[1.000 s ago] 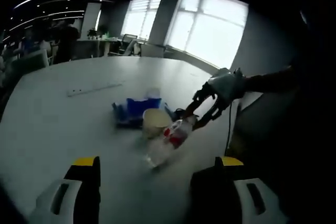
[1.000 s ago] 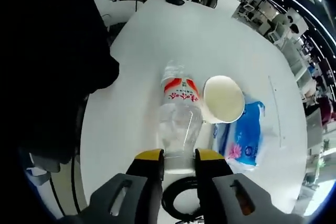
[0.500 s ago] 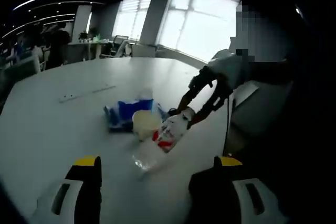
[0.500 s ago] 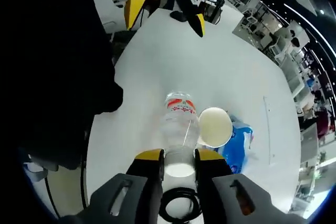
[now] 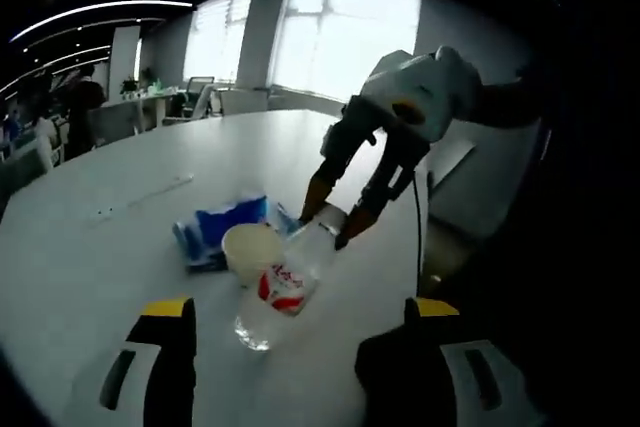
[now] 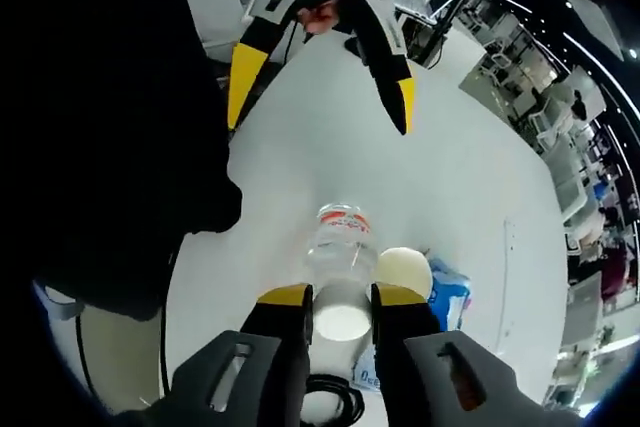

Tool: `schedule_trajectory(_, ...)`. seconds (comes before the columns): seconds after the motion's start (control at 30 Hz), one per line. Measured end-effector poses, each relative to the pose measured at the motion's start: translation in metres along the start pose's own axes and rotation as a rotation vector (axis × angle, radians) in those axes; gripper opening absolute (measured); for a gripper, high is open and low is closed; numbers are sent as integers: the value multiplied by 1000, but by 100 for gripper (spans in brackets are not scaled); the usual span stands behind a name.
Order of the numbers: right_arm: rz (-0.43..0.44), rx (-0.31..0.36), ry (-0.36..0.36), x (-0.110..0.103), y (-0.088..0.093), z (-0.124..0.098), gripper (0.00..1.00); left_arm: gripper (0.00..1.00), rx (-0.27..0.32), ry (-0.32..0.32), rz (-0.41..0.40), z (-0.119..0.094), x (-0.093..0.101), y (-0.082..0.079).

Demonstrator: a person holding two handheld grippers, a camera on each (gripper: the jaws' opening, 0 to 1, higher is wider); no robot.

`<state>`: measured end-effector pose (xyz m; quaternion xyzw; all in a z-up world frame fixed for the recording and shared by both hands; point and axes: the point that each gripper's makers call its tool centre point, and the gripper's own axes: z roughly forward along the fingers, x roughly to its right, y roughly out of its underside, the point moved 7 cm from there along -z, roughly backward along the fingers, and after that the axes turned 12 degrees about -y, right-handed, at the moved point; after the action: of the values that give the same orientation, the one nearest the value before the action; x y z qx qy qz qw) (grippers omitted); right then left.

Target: Arrange the tabletop items into an orderly group along one side of the table until the central work area is clear of visible clutter.

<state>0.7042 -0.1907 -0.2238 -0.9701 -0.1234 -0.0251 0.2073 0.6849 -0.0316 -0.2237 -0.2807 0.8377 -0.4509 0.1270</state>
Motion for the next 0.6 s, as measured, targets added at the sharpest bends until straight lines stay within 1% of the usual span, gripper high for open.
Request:
schedule_trajectory(0.07, -34, 5, -6, 2, -6, 0, 18, 84, 16, 11, 9, 2, 1, -2)
schedule_trajectory(0.13, -57, 5, -14, 3, -12, 0, 18, 85, 37, 38, 15, 5, 4, -5)
schedule_trajectory(0.17, -70, 5, -16, 3, -14, 0, 18, 85, 49, 54, 26, 6, 6, -7)
schedule_trajectory(0.23, -86, 6, -21, 4, -18, 0, 18, 85, 64, 67, 54, 8, 7, -9)
schedule_trajectory(0.43, -123, 24, -31, 8, -29, 0, 18, 80, 41, 70, 105, 15, 9, -7)
schedule_trajectory(0.5, -164, 41, -36, 9, -33, 1, 18, 79, 46, 74, 116, 16, 10, -7)
schedule_trajectory(0.57, -180, 48, -41, 9, -35, 1, 18, 77, 52, 82, 120, 17, 11, -7)
schedule_trajectory(0.6, -187, 55, -43, 10, -37, 1, 18, 77, 64, 93, 115, 19, 13, -8)
